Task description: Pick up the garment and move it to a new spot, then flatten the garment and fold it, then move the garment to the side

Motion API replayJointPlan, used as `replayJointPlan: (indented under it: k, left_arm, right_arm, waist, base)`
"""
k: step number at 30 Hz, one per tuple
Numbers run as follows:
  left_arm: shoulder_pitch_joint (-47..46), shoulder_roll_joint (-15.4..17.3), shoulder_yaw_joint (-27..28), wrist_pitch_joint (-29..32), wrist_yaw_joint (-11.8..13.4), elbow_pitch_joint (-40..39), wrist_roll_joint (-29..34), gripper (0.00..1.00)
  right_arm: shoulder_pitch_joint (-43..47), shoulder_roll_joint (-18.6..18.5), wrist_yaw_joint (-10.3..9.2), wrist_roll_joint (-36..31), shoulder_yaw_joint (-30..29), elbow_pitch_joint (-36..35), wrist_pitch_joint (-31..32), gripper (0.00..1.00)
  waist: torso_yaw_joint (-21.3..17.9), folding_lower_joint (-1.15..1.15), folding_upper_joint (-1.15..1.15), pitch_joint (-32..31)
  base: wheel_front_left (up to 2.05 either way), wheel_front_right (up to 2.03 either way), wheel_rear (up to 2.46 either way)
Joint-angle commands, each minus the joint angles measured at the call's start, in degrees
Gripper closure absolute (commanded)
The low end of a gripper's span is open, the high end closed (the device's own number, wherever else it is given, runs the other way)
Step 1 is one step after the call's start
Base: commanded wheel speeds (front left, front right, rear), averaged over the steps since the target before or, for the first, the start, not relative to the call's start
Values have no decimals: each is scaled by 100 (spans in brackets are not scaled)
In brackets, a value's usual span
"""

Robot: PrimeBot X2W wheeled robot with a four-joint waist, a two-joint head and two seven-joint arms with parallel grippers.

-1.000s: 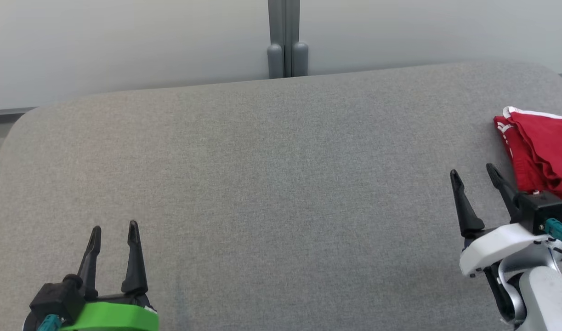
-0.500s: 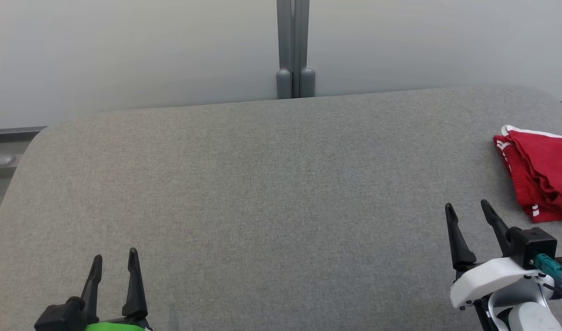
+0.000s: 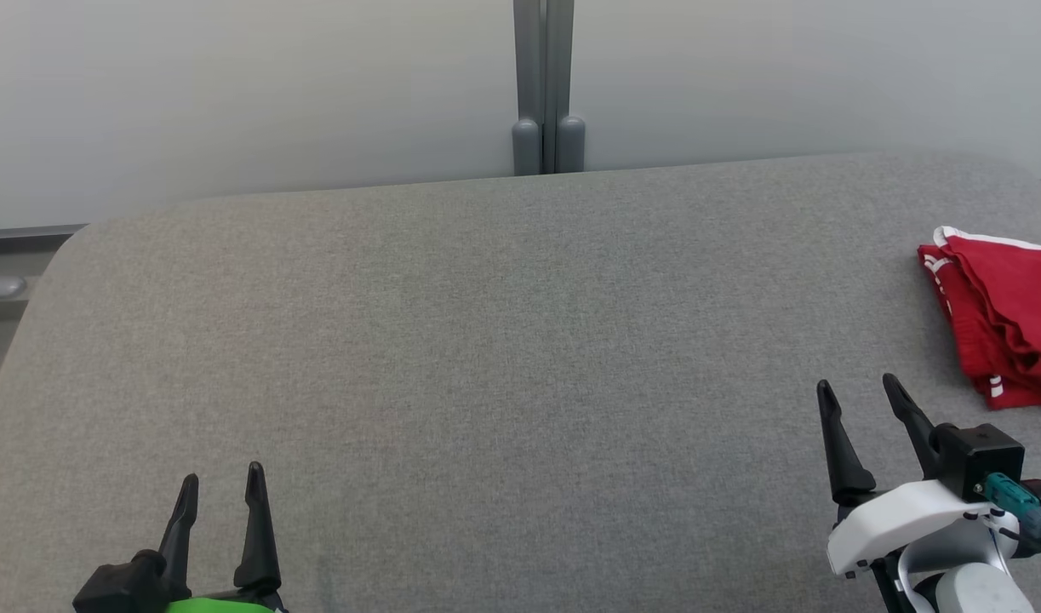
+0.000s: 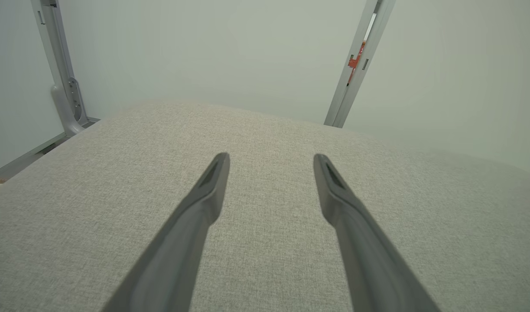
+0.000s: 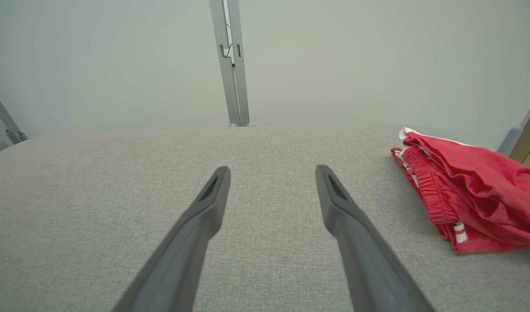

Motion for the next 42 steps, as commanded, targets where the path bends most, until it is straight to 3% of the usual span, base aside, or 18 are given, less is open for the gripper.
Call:
replayJointPlan:
  k: [1, 3, 4, 10, 42]
  left_arm:
    - [-13, 9, 23, -12, -9, 10, 13, 0]
    - [-29, 8, 23, -12, -11, 9, 18, 0]
    - [-5, 0, 2, 0, -3, 5, 2, 100]
    - [9, -43, -40, 50, -3, 287, -39, 100]
    - [-458, -26, 143, 854, -12, 272, -2869, 100]
  right_arm:
    - [80, -8, -12, 28, 10, -24, 8, 0]
    - [81, -3, -12, 25, 19, -30, 15, 0]
    - [7, 1, 0, 0, 15, -5, 1, 100]
    - [130, 95, 1, 43, 18, 285, 12, 100]
    - [-171, 201, -2, 3213, -210, 402, 510, 100]
  waist:
    - [2, 0, 0, 12]
    - [-2, 0, 0, 22]
    - [-3, 0, 0, 24]
    - [-5, 0, 0, 28]
    - [-39, 0, 0, 49]
  base:
    - [0, 0, 0]
    - [0, 0, 0]
    - [0, 0, 0]
    - [0, 0, 0]
    - [0, 0, 0]
